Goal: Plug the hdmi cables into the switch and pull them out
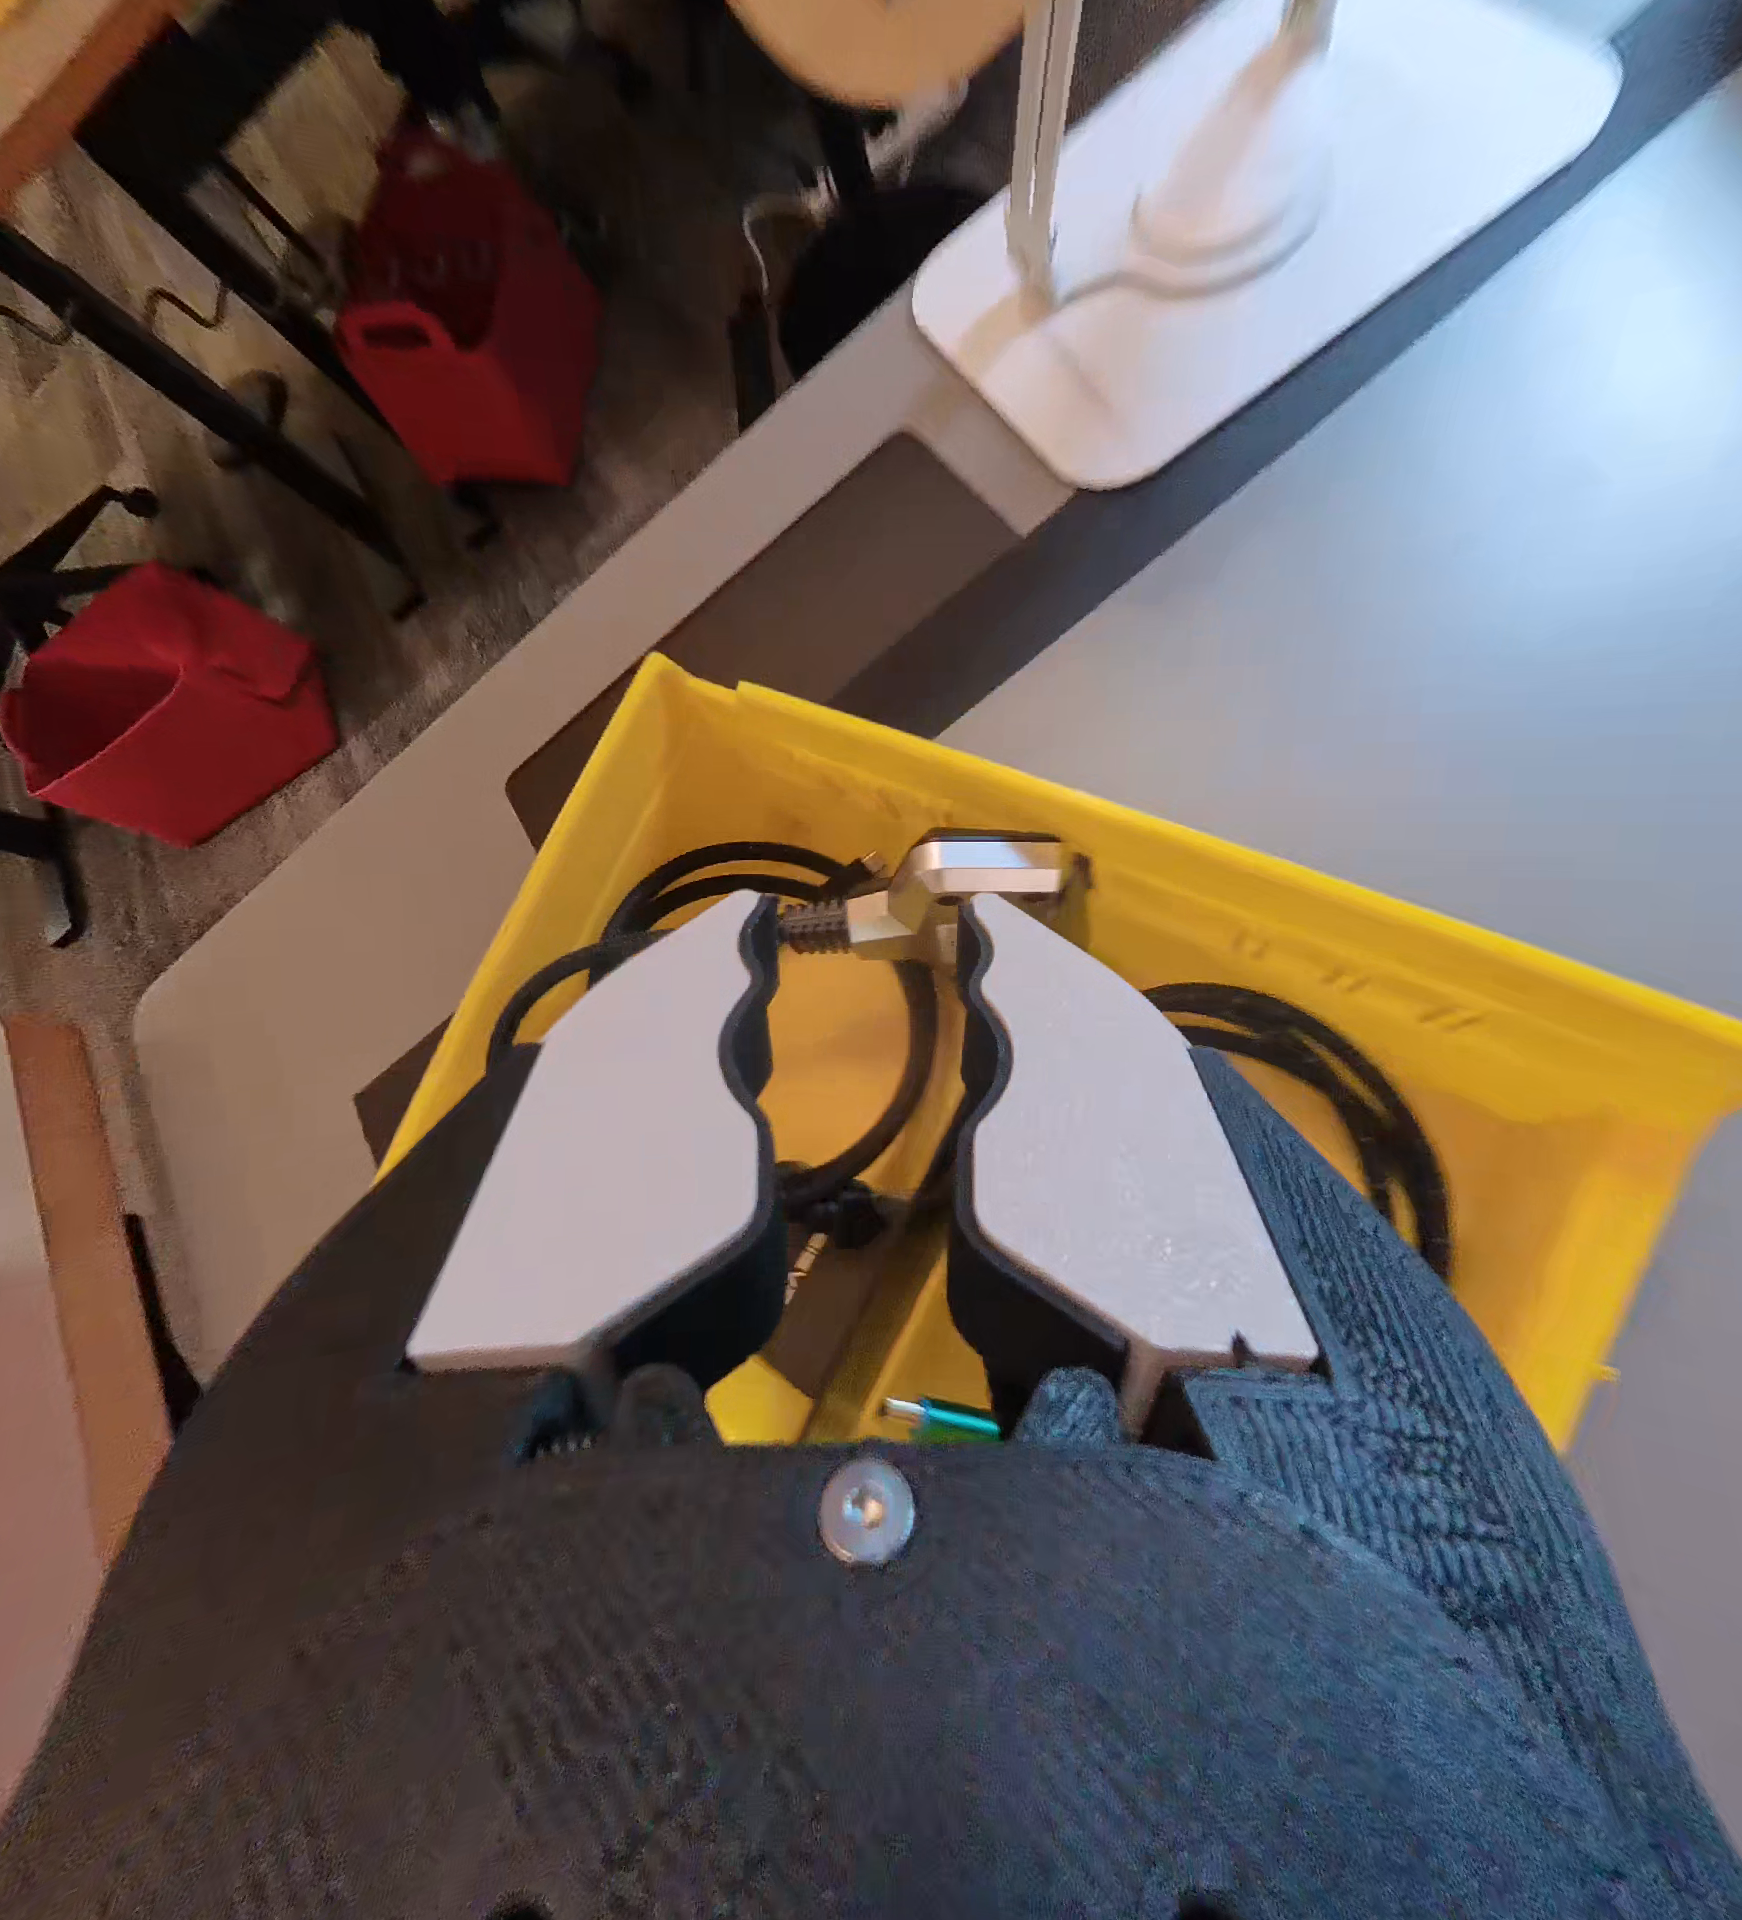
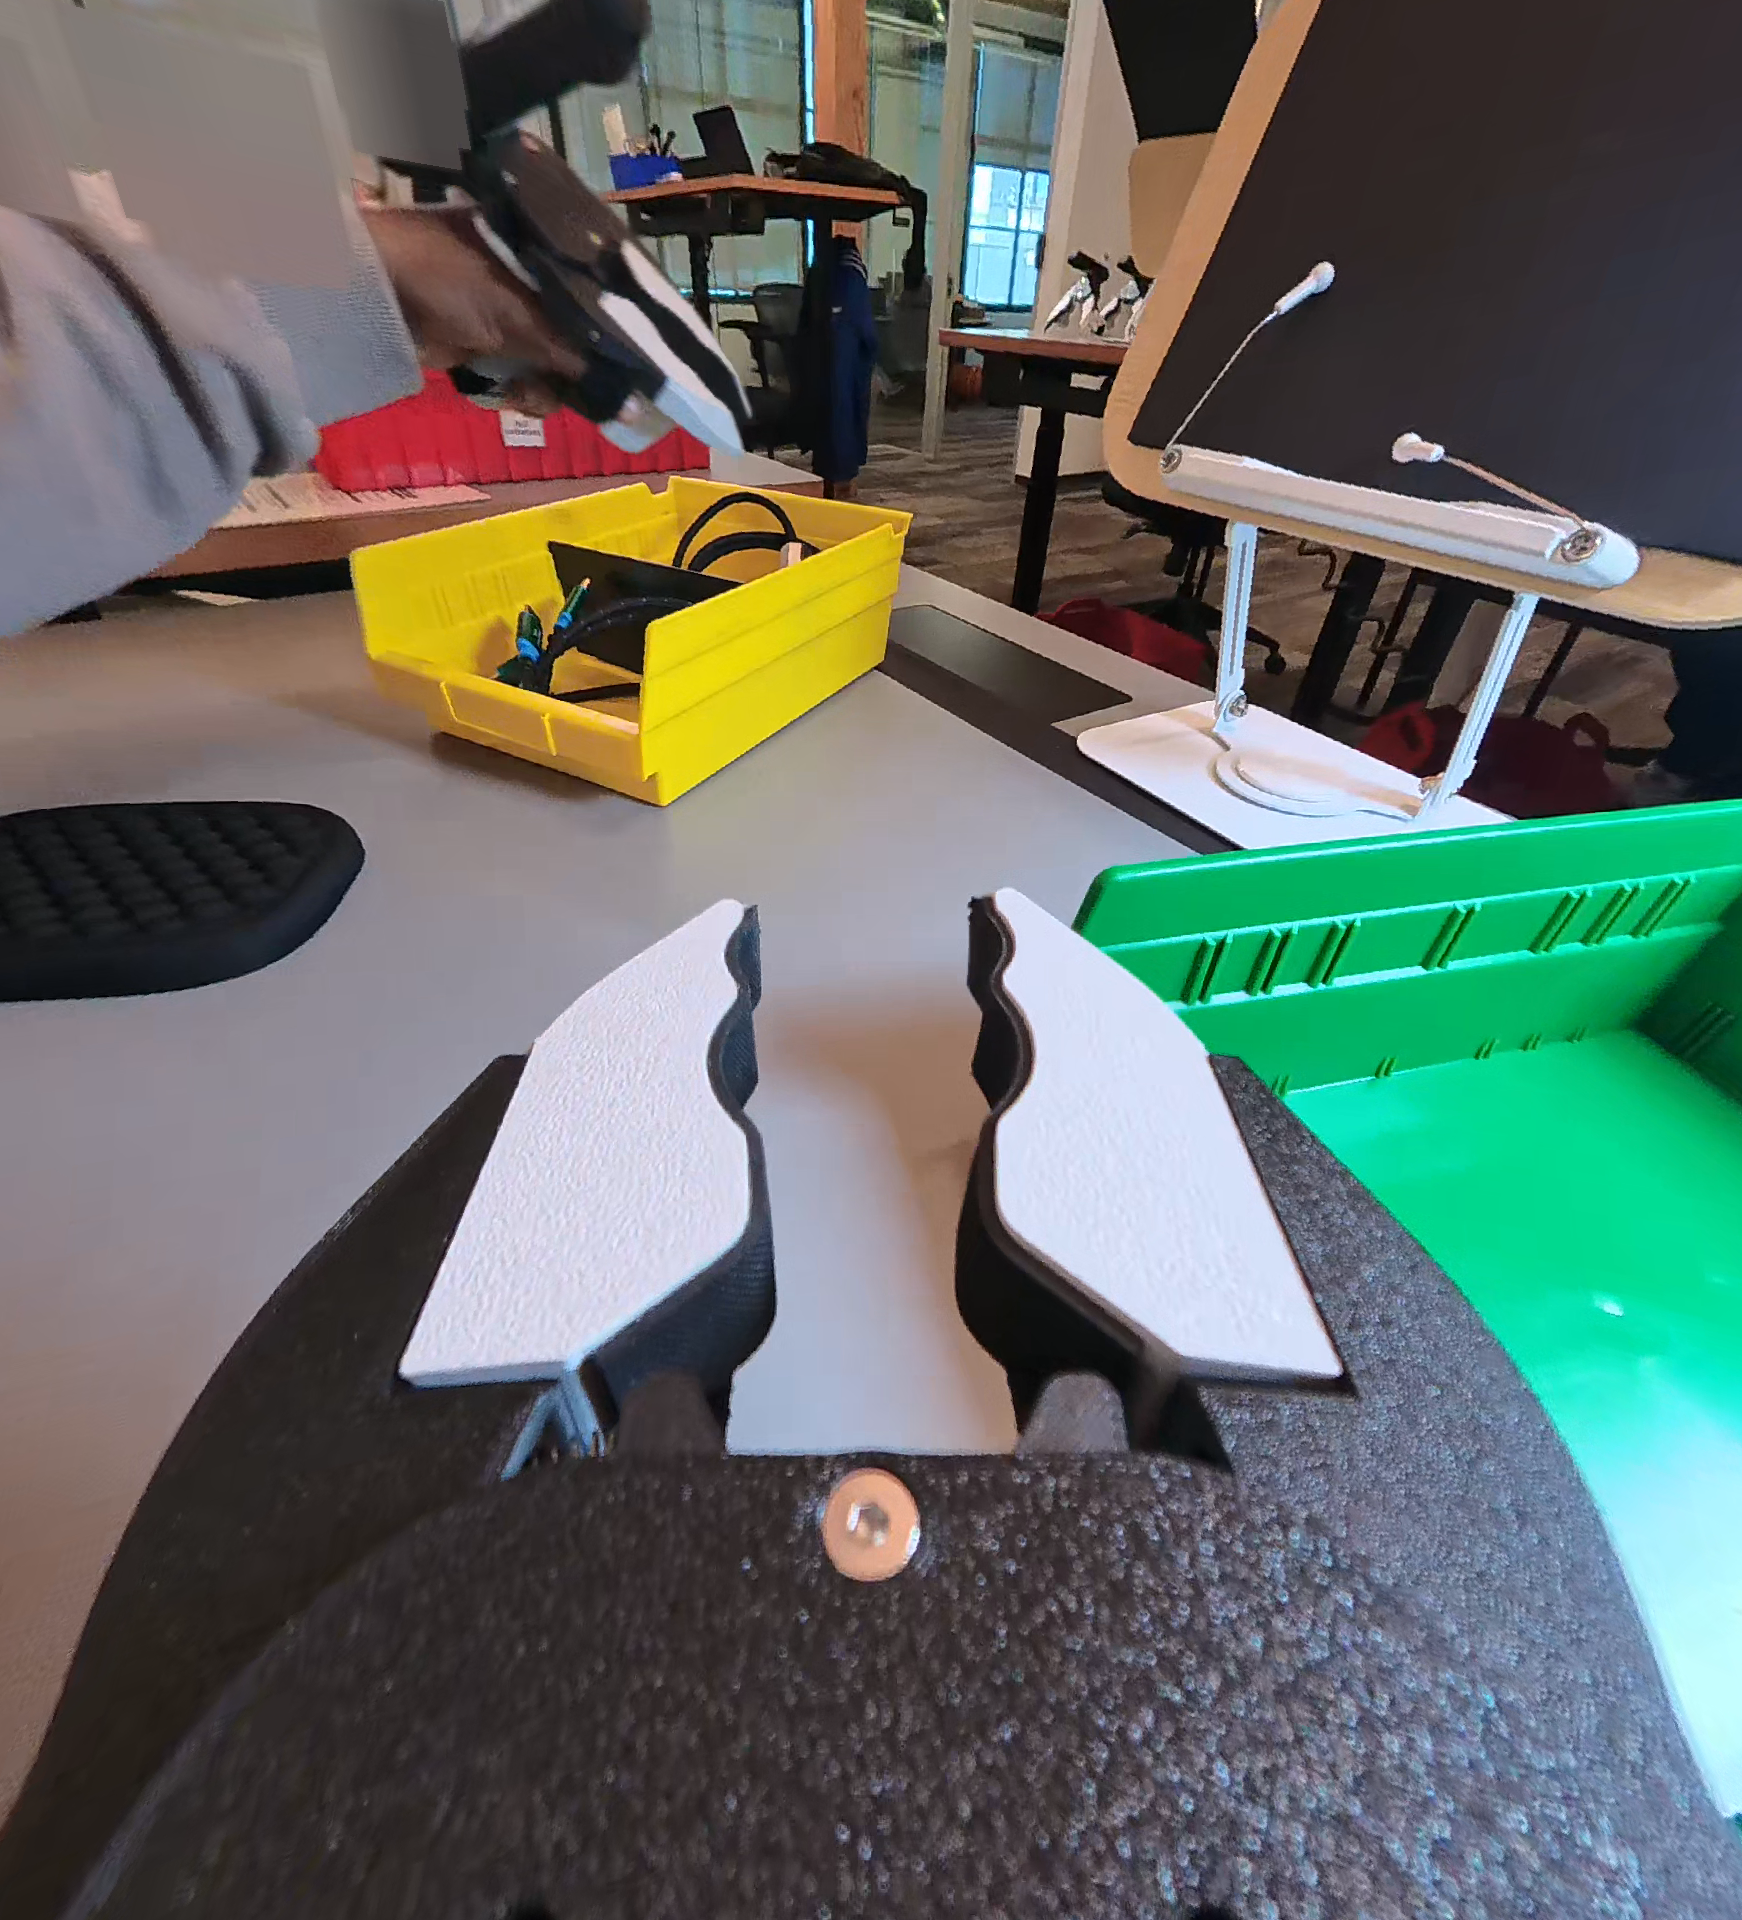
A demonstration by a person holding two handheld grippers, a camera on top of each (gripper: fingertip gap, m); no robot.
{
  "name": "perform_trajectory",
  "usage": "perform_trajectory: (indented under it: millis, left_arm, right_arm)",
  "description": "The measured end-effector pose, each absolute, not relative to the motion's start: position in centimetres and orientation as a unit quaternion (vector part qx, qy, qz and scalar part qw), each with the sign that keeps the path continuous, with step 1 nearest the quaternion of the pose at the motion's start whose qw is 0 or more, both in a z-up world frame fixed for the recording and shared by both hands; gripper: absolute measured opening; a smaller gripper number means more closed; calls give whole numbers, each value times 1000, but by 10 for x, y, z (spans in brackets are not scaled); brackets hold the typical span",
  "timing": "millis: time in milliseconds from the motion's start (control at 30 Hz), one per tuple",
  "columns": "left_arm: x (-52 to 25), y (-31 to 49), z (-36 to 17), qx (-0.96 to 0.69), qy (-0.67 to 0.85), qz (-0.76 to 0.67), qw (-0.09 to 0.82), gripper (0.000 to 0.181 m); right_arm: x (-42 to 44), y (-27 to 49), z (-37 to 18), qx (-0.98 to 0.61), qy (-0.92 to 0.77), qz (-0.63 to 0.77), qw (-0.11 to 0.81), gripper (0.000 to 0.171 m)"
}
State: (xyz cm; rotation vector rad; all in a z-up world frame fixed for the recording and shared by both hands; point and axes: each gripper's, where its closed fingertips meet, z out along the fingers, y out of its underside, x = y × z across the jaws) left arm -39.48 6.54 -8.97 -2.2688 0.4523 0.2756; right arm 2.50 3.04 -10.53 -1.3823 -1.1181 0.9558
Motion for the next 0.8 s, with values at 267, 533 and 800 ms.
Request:
perform_trajectory:
  millis: [267, 533, 800]
  left_arm:
    - [-445, 81, -170, -842, 452, 267, 124, 37]
    - [-444, 105, -209, -788, 564, 235, 72, 36]
    - [-451, 96, -201, -780, 573, 243, 63, 26]
  right_arm:
    - [25, 30, -113, -573, -499, 379, 528, 35]
    - [30, 39, -118, -584, -483, 402, 513, 34]
    - [31, 39, -118, -587, -476, 412, 508, 33]
